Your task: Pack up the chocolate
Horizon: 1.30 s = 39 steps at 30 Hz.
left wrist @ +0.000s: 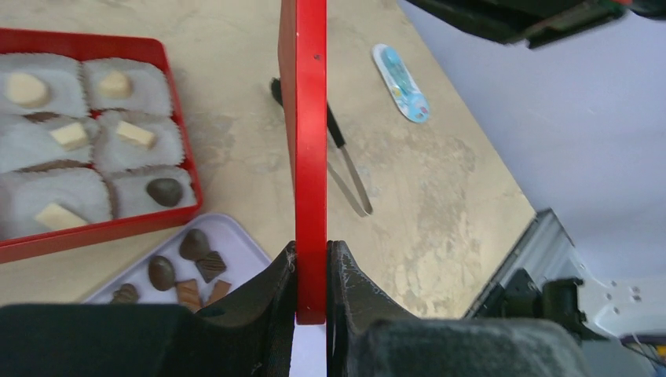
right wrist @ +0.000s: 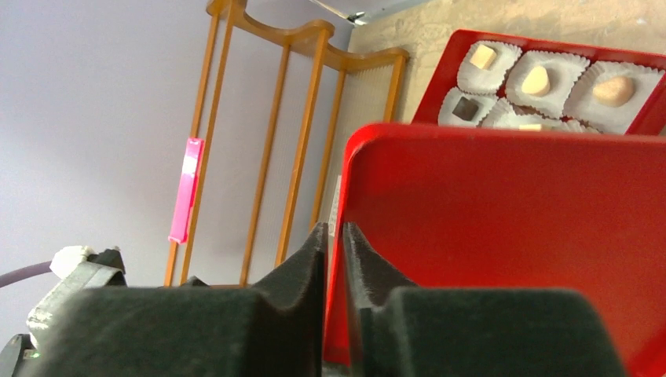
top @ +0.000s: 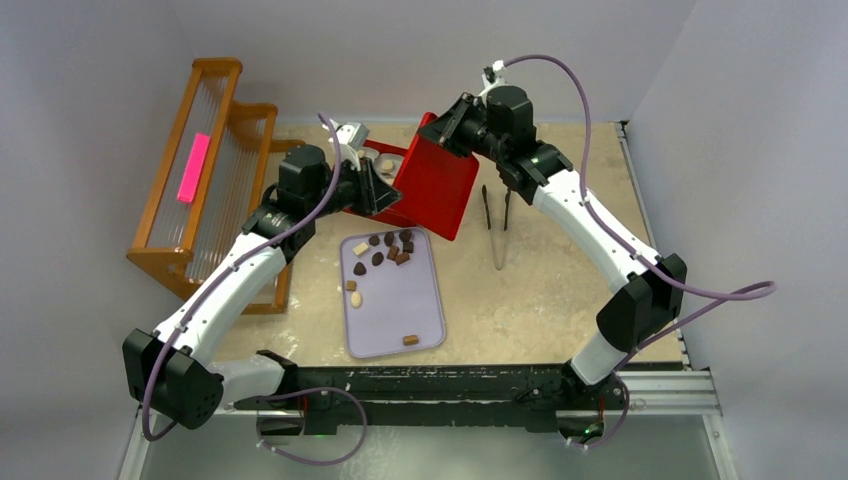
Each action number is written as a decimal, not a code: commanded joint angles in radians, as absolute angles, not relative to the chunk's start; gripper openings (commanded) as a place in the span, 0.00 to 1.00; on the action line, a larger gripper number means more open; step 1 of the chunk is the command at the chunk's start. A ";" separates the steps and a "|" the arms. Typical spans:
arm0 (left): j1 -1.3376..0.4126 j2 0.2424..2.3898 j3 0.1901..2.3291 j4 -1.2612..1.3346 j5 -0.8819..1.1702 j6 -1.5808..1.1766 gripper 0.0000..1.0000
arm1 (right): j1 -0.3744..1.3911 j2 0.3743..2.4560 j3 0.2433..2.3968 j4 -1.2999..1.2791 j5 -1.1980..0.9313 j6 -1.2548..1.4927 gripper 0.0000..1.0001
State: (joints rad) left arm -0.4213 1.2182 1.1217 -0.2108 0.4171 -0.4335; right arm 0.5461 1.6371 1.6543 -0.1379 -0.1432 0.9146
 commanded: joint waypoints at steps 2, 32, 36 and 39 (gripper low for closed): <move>-0.423 1.191 1.166 -0.137 0.248 -0.411 0.00 | 0.557 1.627 1.727 -0.216 -0.112 0.970 0.26; -0.445 1.203 1.103 0.067 0.280 -0.251 0.00 | 0.613 1.932 2.186 -0.847 -0.058 1.411 0.49; -0.505 1.192 1.104 0.097 0.297 -0.119 0.00 | 0.613 1.874 2.104 -0.825 -0.027 1.437 0.47; -0.565 1.180 1.096 0.104 0.268 -0.021 0.00 | 0.613 1.824 2.046 -0.779 -0.020 1.447 0.41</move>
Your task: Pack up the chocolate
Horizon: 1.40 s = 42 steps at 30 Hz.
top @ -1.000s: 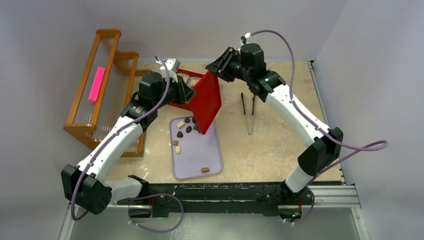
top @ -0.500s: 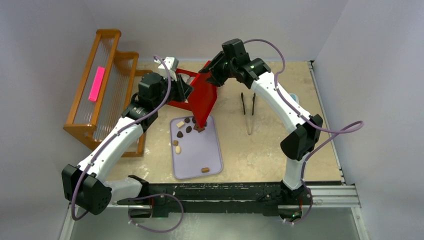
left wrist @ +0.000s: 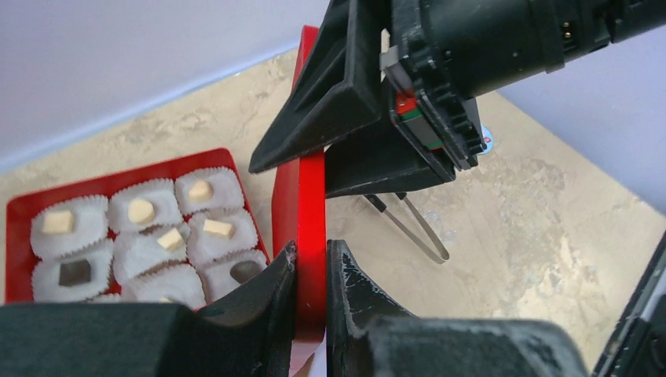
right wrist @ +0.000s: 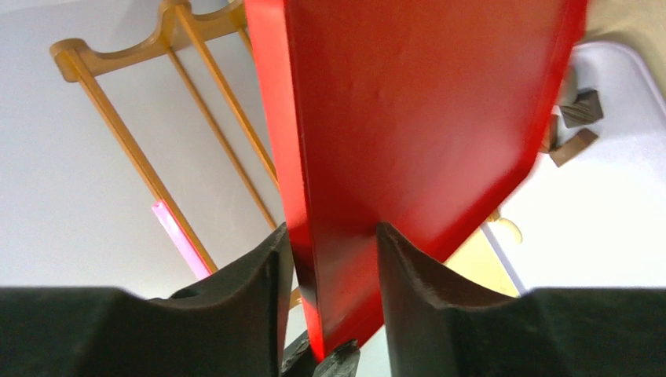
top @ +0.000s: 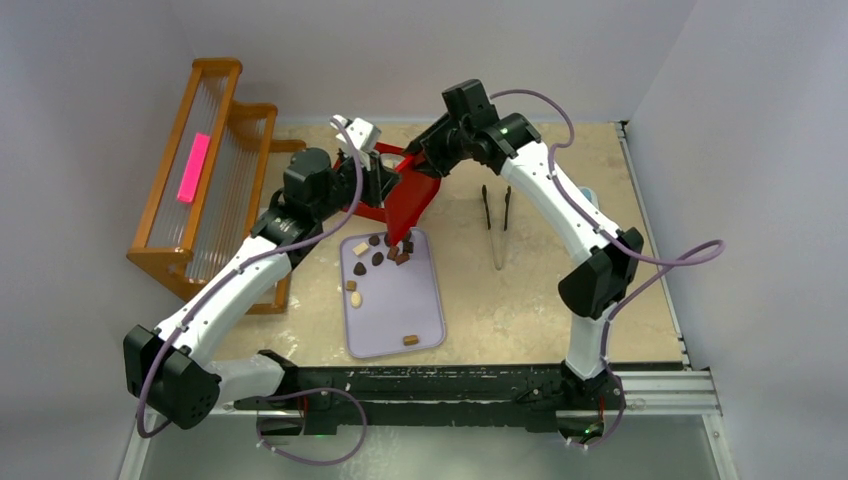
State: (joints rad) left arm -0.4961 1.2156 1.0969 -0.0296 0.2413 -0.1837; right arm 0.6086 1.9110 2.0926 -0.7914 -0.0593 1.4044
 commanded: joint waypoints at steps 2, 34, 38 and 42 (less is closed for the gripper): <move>-0.581 1.172 1.090 0.107 0.265 -0.005 0.00 | 0.612 1.798 2.024 -0.739 -0.004 1.427 0.32; -0.418 1.145 1.299 -0.429 0.126 -0.368 0.89 | 0.573 1.656 1.394 0.429 -0.334 0.951 0.06; -0.417 1.061 1.231 -0.448 0.048 -0.341 0.91 | 0.551 1.736 1.406 0.545 -0.392 1.012 0.06; -0.417 0.920 1.038 -0.373 -0.029 -0.313 0.91 | 0.538 1.840 1.468 0.601 -0.465 1.063 0.06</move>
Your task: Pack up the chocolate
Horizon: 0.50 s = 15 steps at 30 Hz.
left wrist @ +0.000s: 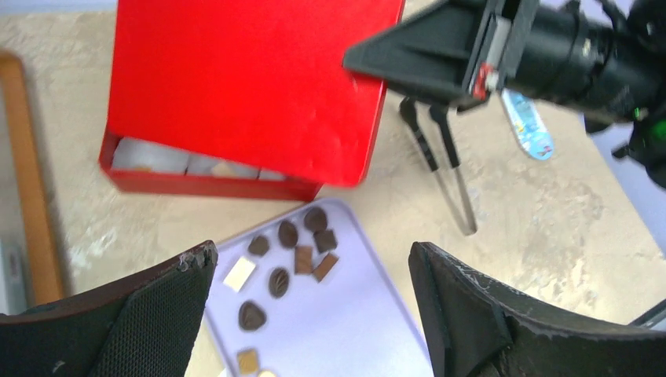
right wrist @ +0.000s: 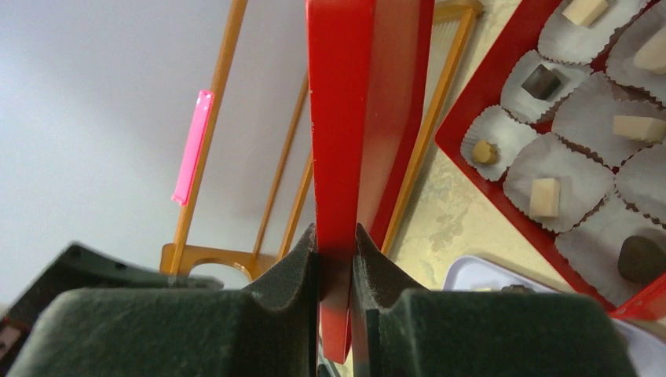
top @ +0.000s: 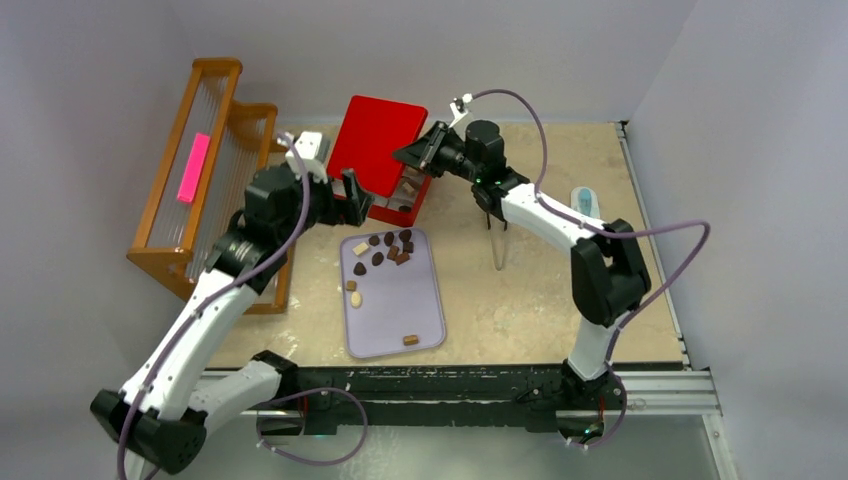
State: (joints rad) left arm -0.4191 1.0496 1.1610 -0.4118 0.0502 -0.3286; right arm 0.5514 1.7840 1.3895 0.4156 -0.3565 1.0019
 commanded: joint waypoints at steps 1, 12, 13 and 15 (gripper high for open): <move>-0.417 0.898 1.013 -0.373 -0.042 -0.308 0.91 | 0.536 1.875 1.488 0.604 -0.479 1.075 0.06; -0.417 0.819 0.914 -0.390 -0.075 -0.276 0.92 | 0.517 2.045 1.579 0.692 -0.516 1.173 0.06; -0.417 0.817 0.914 -0.389 -0.070 -0.275 0.92 | 0.511 2.059 1.586 0.703 -0.524 1.195 0.06; -0.417 0.812 0.911 -0.388 -0.068 -0.276 0.92 | 0.503 2.084 1.597 0.706 -0.536 1.218 0.06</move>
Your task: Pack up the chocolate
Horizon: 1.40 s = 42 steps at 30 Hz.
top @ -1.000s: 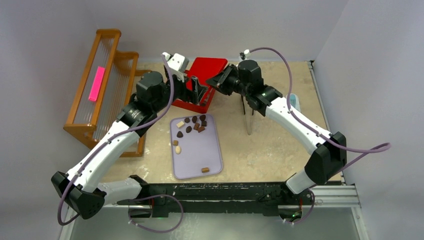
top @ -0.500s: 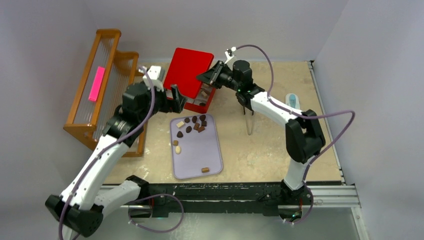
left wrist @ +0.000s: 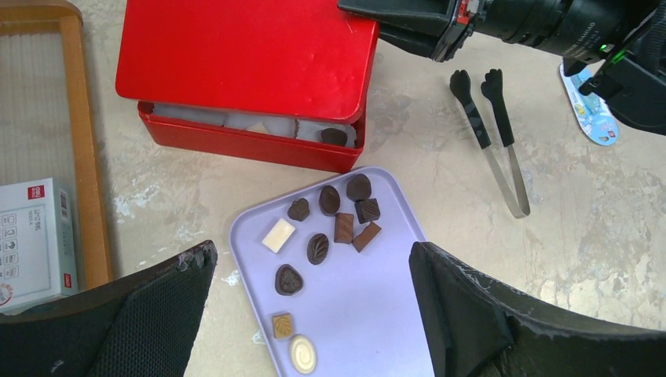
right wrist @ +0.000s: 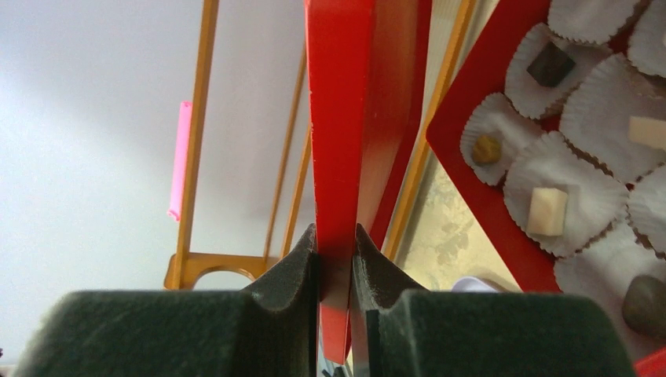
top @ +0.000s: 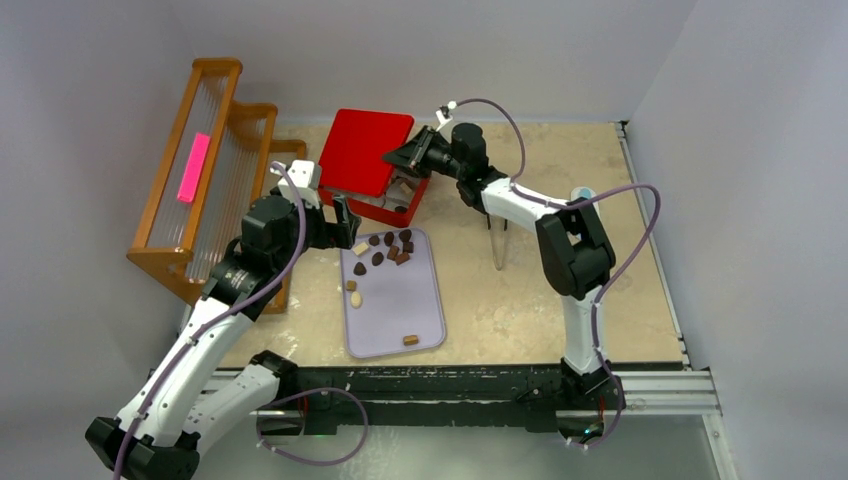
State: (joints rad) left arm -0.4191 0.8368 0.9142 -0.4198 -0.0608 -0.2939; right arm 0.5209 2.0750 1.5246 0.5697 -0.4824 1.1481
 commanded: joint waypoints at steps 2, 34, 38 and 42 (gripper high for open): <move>-0.417 0.810 0.910 -0.389 -0.066 -0.276 0.92 | 0.497 2.097 1.598 0.701 -0.539 1.229 0.06; -0.417 0.797 0.902 -0.389 -0.116 -0.268 0.92 | 0.461 2.197 1.465 0.880 -0.564 1.427 0.06; -0.417 0.792 0.903 -0.388 -0.123 -0.270 0.92 | 0.452 2.195 1.448 0.877 -0.561 1.426 0.07; -0.417 0.791 0.901 -0.390 -0.123 -0.268 0.92 | 0.439 2.200 1.439 0.875 -0.561 1.418 0.08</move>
